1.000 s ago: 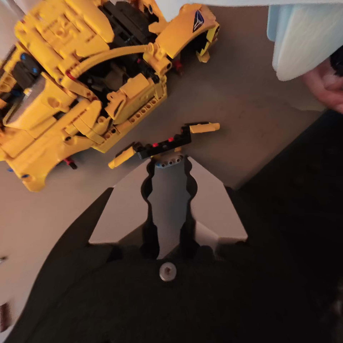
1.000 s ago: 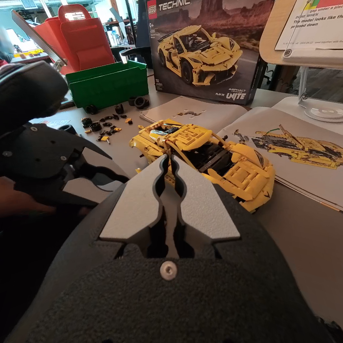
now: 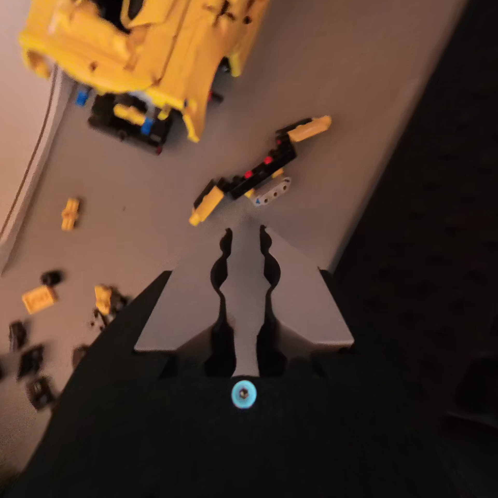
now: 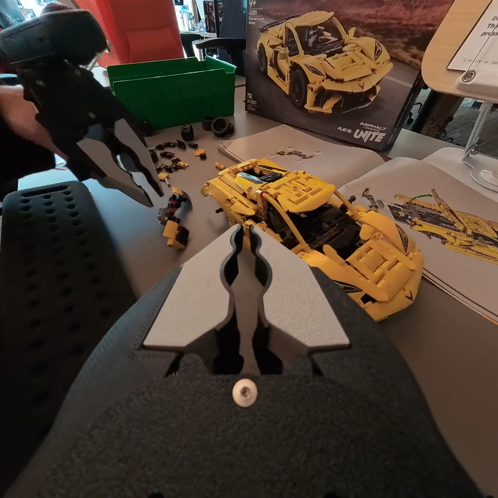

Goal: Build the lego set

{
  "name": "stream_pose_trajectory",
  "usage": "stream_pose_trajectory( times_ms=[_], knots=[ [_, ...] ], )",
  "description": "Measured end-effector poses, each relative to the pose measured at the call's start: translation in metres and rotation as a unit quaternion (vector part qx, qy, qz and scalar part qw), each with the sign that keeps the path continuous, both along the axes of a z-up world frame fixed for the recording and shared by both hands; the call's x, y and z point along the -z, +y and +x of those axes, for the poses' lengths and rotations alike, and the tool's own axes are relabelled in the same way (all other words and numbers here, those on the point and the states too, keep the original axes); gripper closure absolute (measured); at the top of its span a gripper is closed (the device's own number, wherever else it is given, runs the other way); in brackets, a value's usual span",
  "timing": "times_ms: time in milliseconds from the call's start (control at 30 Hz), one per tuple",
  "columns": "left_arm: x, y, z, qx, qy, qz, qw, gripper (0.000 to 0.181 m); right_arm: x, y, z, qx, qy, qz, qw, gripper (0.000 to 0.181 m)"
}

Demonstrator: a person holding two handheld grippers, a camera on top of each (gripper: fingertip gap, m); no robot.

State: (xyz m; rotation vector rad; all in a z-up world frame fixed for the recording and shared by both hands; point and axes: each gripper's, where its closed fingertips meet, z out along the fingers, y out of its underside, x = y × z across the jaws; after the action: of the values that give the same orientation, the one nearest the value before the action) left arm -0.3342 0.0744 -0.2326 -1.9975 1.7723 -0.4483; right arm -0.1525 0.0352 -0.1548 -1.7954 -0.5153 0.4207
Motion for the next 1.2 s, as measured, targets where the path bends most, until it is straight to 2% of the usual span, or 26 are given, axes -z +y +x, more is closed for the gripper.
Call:
stream_pose_trajectory(
  times_ms=[67, 167, 267, 367, 467, 533, 633, 733, 833, 933, 1067, 1200],
  knots=[
    [-0.007, 0.000, -0.002, -0.065, -0.029, 0.009, 0.997, 0.156, 0.000, 0.000, 0.000, 0.000, 0.000, -0.001, 1.000, 0.178],
    [-0.023, -0.013, 0.016, -0.108, -0.116, 0.056, 0.986, 0.148, 0.002, 0.001, 0.000, 0.000, 0.003, -0.005, 1.000, 0.178],
    [-0.030, -0.021, 0.037, -0.139, -0.164, 0.088, 0.973, 0.142, 0.003, 0.001, 0.000, 0.000, 0.003, -0.008, 1.000, 0.178],
    [-0.020, -0.029, 0.050, -0.137, -0.142, 0.106, 0.975, 0.139, 0.002, 0.001, 0.000, 0.001, 0.002, -0.008, 1.000, 0.178],
    [-0.011, -0.022, 0.043, -0.200, -0.115, 0.094, 0.968, 0.137, 0.002, 0.001, 0.001, 0.001, 0.008, -0.008, 1.000, 0.179],
    [-0.007, -0.018, 0.035, -0.249, -0.105, 0.075, 0.960, 0.128, 0.002, 0.001, 0.001, 0.002, 0.010, -0.009, 1.000, 0.179],
    [0.002, -0.013, 0.031, -0.273, -0.087, 0.038, 0.957, 0.123, 0.003, 0.001, 0.000, 0.000, 0.008, -0.012, 1.000, 0.178],
    [0.008, -0.011, 0.036, -0.262, -0.081, 0.007, 0.962, 0.123, 0.003, 0.001, 0.000, 0.001, 0.004, -0.011, 1.000, 0.179],
    [0.010, -0.003, 0.043, -0.239, -0.076, 0.018, 0.968, 0.124, 0.003, 0.001, 0.001, 0.000, 0.009, -0.013, 1.000, 0.179],
    [0.006, 0.005, 0.055, -0.203, -0.096, 0.034, 0.974, 0.132, 0.003, 0.001, 0.001, 0.000, 0.010, -0.014, 1.000, 0.179],
    [-0.025, 0.009, 0.069, -0.140, -0.195, 0.079, 0.968, 0.133, 0.002, 0.000, -0.003, -0.010, 0.008, -0.010, 1.000, 0.178],
    [-0.058, -0.011, 0.079, -0.071, -0.312, 0.054, 0.946, 0.134, -0.007, -0.008, -0.017, -0.050, -0.008, 0.036, 0.998, 0.178]
  ],
)
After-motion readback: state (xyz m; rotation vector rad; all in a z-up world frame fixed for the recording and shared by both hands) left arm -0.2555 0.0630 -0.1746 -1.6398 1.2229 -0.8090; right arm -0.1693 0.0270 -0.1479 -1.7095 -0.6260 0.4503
